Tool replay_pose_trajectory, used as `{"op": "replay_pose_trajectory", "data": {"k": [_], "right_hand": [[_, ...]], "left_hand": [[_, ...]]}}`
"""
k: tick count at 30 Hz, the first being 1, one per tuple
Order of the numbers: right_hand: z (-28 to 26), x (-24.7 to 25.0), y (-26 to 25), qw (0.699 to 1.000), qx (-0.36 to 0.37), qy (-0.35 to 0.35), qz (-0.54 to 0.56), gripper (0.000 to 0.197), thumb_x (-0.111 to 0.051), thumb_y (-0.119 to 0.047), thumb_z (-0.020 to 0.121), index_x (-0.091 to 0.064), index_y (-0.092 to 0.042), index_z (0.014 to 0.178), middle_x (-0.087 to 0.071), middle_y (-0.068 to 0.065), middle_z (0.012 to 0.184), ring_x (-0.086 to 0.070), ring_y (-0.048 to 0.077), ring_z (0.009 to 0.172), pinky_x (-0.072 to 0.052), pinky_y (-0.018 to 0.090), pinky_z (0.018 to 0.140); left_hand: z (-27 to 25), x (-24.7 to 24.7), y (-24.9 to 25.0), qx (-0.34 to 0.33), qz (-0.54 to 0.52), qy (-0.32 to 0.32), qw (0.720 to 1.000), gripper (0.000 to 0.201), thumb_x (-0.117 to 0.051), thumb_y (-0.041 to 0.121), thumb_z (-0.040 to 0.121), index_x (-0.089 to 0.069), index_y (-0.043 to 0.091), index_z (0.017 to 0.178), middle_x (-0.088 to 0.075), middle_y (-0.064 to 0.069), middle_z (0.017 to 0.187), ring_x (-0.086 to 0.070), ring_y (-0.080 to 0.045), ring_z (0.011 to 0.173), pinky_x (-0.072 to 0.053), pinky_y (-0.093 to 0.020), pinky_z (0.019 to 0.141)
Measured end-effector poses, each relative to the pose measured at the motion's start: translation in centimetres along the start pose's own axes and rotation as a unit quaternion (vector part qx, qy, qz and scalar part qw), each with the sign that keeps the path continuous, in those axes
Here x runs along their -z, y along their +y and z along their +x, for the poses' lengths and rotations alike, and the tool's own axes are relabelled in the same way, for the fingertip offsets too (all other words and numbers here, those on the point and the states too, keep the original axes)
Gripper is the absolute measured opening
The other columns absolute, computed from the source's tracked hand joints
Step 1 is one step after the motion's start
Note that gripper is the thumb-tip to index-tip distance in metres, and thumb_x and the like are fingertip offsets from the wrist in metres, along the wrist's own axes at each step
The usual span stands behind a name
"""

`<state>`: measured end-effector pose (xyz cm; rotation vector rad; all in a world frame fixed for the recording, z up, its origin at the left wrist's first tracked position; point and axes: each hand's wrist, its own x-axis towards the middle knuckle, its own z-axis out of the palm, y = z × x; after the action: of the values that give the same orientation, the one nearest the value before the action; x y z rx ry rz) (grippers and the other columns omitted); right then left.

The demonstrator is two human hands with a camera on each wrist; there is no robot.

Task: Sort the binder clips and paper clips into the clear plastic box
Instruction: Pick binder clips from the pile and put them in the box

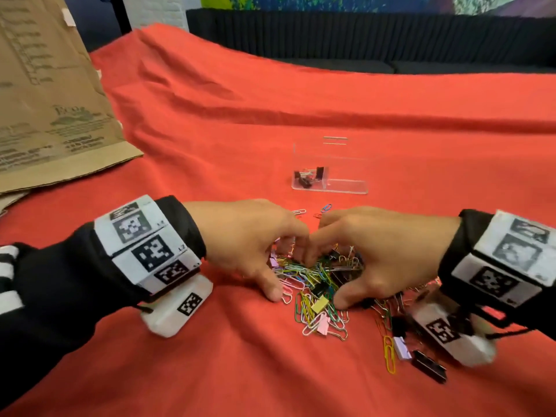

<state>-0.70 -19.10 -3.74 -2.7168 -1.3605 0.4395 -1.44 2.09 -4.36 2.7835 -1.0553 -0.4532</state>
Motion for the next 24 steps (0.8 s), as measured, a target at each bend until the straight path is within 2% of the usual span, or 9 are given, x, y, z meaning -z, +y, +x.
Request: {"op": "replay_pose_trajectory", "data": {"k": [2, 5, 7, 10, 14, 16, 18, 22, 24], "right_hand": [[0.3, -0.4, 0.0, 1.000, 0.000, 0.012, 0.001, 0.041, -0.081, -0.052, 0.073, -0.064, -0.041, 0.108, -0.050, -0.017, 0.091, -0.049, 0.001, 0.082, -0.043, 0.023, 0.074], [0.3, -0.5, 0.4, 0.999, -0.027, 0.033, 0.019, 0.025, -0.080, -0.042, 0.076, -0.070, -0.040, 0.099, -0.061, -0.015, 0.089, -0.061, 0.011, 0.085, -0.053, 0.035, 0.081], [-0.1, -0.3, 0.8, 0.997, -0.049, 0.052, 0.036, 0.023, -0.082, -0.037, 0.076, -0.073, -0.039, 0.097, -0.065, -0.018, 0.083, -0.064, 0.007, 0.082, -0.052, 0.027, 0.079], [-1.0, 0.1, 1.5, 0.991, -0.067, 0.094, 0.074, 0.024, -0.088, -0.032, 0.071, -0.073, -0.036, 0.090, -0.068, -0.023, 0.073, -0.066, -0.001, 0.076, -0.046, 0.011, 0.067], [-2.3, 0.6, 2.5, 0.973, -0.096, 0.151, 0.143, 0.031, -0.093, -0.030, 0.066, -0.072, -0.035, 0.089, -0.073, -0.020, 0.079, -0.070, 0.000, 0.068, -0.055, 0.024, 0.070], [-2.8, 0.7, 2.8, 0.966, -0.102, 0.175, 0.164, 0.034, -0.094, -0.027, 0.064, -0.071, -0.035, 0.087, -0.072, -0.021, 0.080, -0.071, 0.002, 0.066, -0.056, 0.028, 0.069], [-3.2, 0.7, 3.0, 0.958, -0.104, 0.195, 0.185, 0.041, -0.096, -0.024, 0.060, -0.068, -0.033, 0.089, -0.070, -0.011, 0.080, -0.071, 0.006, 0.063, -0.057, 0.031, 0.066], [-3.2, 0.7, 2.8, 0.956, -0.097, 0.181, 0.210, 0.041, -0.095, -0.014, 0.062, -0.066, -0.027, 0.088, -0.070, -0.001, 0.068, -0.072, 0.016, 0.056, -0.056, 0.032, 0.058], [-3.0, 0.7, 2.8, 0.959, -0.090, 0.183, 0.198, 0.031, -0.091, -0.011, 0.068, -0.068, -0.025, 0.084, -0.072, -0.005, 0.065, -0.071, 0.012, 0.054, -0.052, 0.024, 0.056]], "left_hand": [[0.4, -0.1, 0.2, -0.001, 0.000, 0.010, 1.000, 0.042, -0.086, 0.044, 0.069, -0.065, 0.028, 0.102, -0.061, 0.010, 0.093, -0.054, 0.003, 0.070, -0.043, -0.014, 0.066], [0.5, 0.1, 0.3, 0.011, -0.018, 0.016, 1.000, 0.020, -0.082, 0.034, 0.077, -0.067, 0.029, 0.090, -0.067, 0.009, 0.084, -0.063, -0.006, 0.077, -0.045, -0.015, 0.067], [0.2, 0.3, 0.1, 0.016, -0.042, 0.035, 0.998, 0.016, -0.081, 0.027, 0.080, -0.065, 0.031, 0.084, -0.070, 0.011, 0.078, -0.066, -0.004, 0.075, -0.048, -0.014, 0.066], [-0.4, 0.8, -0.5, 0.022, -0.096, 0.065, 0.993, 0.014, -0.078, 0.017, 0.083, -0.070, 0.027, 0.088, -0.073, 0.013, 0.075, -0.069, -0.001, 0.070, -0.054, -0.025, 0.069], [-0.7, 1.6, -1.4, 0.022, -0.178, 0.067, 0.981, 0.026, -0.073, 0.001, 0.085, -0.073, 0.022, 0.101, -0.076, 0.011, 0.084, -0.073, -0.007, 0.075, -0.059, -0.026, 0.072], [-0.8, 1.9, -1.5, 0.026, -0.220, 0.035, 0.974, 0.023, -0.069, 0.003, 0.091, -0.072, 0.017, 0.109, -0.078, 0.005, 0.090, -0.075, -0.010, 0.077, -0.060, -0.025, 0.072], [-0.7, 2.1, -1.5, 0.032, -0.225, 0.013, 0.974, 0.019, -0.063, 0.010, 0.096, -0.072, 0.016, 0.112, -0.079, 0.003, 0.095, -0.076, -0.012, 0.079, -0.060, -0.026, 0.071], [0.2, 2.4, -1.8, 0.042, -0.093, 0.043, 0.994, 0.014, -0.071, 0.027, 0.090, -0.073, 0.031, 0.104, -0.076, 0.015, 0.090, -0.072, 0.002, 0.071, -0.048, -0.010, 0.064], [0.7, 2.1, -1.9, 0.055, -0.026, 0.044, 0.997, 0.022, -0.077, 0.038, 0.083, -0.071, 0.038, 0.104, -0.073, 0.022, 0.092, -0.068, 0.006, 0.072, -0.041, -0.005, 0.062]]}}
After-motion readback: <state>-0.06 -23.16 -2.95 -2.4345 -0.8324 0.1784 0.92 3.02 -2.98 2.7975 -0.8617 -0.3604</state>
